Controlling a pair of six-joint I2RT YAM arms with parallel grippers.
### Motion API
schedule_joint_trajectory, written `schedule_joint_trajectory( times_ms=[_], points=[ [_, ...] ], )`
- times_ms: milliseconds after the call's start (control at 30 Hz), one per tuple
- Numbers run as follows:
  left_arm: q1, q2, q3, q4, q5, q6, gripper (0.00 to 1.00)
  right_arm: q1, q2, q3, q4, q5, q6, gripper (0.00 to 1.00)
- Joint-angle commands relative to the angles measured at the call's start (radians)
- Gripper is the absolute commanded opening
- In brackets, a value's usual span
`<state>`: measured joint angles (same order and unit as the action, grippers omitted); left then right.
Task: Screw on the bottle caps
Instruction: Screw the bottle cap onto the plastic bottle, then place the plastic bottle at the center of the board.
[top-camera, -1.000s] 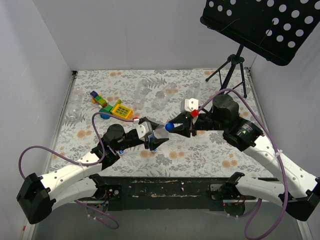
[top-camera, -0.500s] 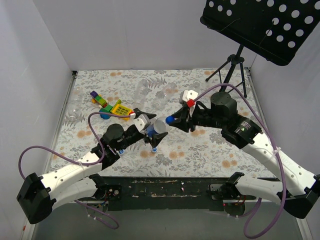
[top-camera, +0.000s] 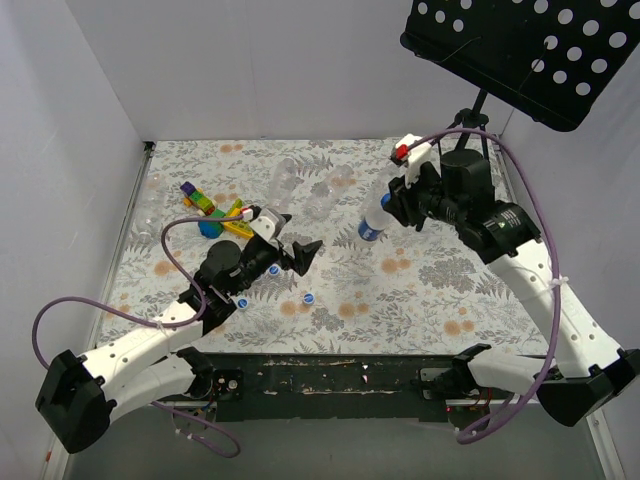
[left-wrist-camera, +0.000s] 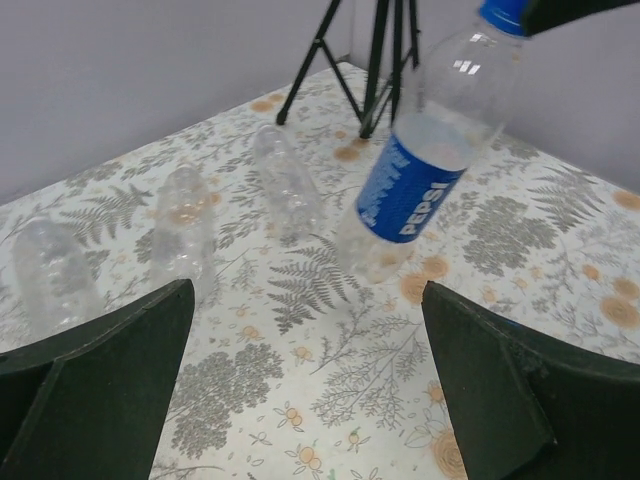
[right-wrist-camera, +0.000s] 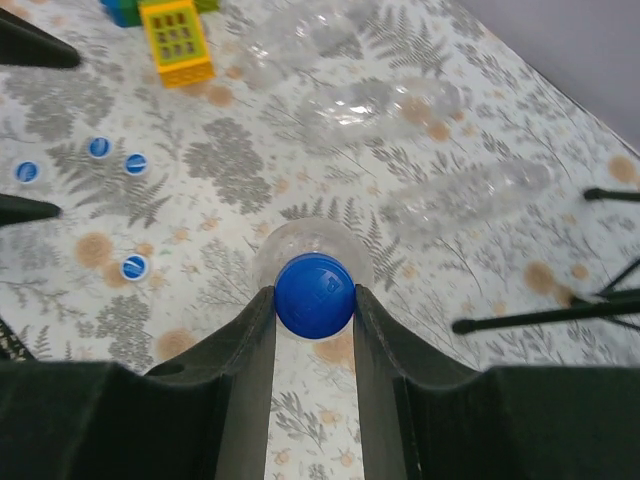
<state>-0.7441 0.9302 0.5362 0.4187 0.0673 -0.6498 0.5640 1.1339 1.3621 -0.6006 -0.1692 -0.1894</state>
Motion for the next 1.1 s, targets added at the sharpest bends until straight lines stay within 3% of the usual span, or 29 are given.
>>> schedule_joint_trajectory(
  times_ms=[0, 267, 533, 967, 1067],
  points=[
    [0.054, 0.005, 0.057, -0.029, -0.148, -0.076, 0.98, -0.094, 0.023, 0.048, -0.067, 0.141, 0.002, 0.01],
    [0.187, 0.038, 0.127, -0.15, -0.196, -0.208, 0.98, -0.344, 0.063, 0.042, -0.087, 0.152, -0.015, 0.01],
    [0.227, 0.024, 0.13, -0.159, -0.204, -0.205, 0.98, -0.516, 0.075, -0.054, -0.01, 0.103, -0.022, 0.01],
    [0.227, 0.016, 0.125, -0.158, -0.195, -0.177, 0.98, -0.593, 0.133, -0.077, -0.001, 0.057, -0.021, 0.02],
    [0.229, 0.016, 0.123, -0.156, -0.185, -0.175, 0.98, -0.592, 0.139, -0.072, -0.005, 0.054, -0.025, 0.15]
  ],
)
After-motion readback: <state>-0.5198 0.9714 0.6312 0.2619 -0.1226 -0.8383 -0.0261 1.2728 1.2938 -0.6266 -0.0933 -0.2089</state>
